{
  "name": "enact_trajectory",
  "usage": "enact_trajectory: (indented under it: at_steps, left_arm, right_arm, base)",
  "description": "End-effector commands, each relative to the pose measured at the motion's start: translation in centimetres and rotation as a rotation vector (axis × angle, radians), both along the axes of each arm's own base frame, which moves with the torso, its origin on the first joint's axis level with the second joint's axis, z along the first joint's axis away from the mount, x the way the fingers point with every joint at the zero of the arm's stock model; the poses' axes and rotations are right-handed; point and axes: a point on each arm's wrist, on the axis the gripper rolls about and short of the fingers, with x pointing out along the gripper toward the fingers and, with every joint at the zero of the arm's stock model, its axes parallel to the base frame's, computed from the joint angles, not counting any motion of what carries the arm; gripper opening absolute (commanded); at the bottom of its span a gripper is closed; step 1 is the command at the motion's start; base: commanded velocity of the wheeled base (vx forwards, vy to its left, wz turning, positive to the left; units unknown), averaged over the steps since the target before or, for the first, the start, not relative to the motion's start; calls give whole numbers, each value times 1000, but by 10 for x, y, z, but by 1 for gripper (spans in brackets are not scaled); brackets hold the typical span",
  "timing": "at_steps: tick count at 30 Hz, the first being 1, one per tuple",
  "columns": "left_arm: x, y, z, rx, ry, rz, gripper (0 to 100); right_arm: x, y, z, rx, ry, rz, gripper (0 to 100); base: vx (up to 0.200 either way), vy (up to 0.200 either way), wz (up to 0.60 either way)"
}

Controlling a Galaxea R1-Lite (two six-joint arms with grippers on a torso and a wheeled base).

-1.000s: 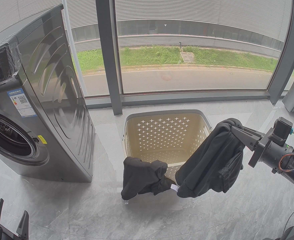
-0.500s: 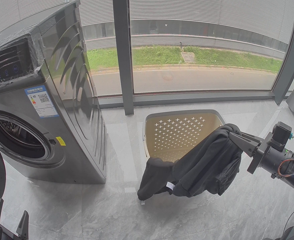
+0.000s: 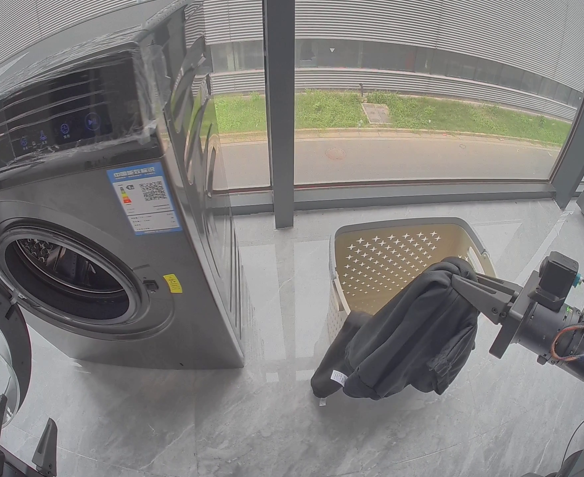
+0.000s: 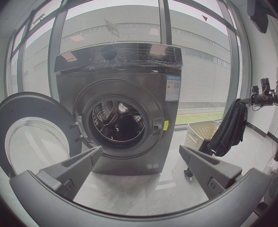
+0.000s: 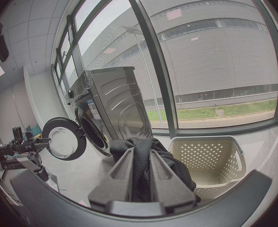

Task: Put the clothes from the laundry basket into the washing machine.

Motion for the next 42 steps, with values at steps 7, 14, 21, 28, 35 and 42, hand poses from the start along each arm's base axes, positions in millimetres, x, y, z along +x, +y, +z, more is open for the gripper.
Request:
enact_trajectory:
  at_steps: [7,14,21,28,35,42]
  left_arm:
    - [0,0,-5,0,4,1,100]
    - [0,0,-5,0,4,2,100]
    - [0,0,-5,0,4,2,100]
    - [0,0,-5,4,4,1,100]
    - [0,0,-5,3,4,1,100]
    - [0,0,-5,4,4,1,100]
  right_arm:
    - [-6,5,-4,-8,13,44,0]
    - [-13,11,-7,-14,22,92,0]
    - [-16,14,-7,-12,21,118,0]
    - [-19,16,-4,-2,11,156,0]
    - [-19,13,-4,4,10,131,0]
    - [-19,16,-3,15,11,150,0]
  base:
    - [0,200,0]
    - [0,200,0]
    - [0,200,0]
    - [0,0,0]
    - [0,0,0]
    - [0,0,0]
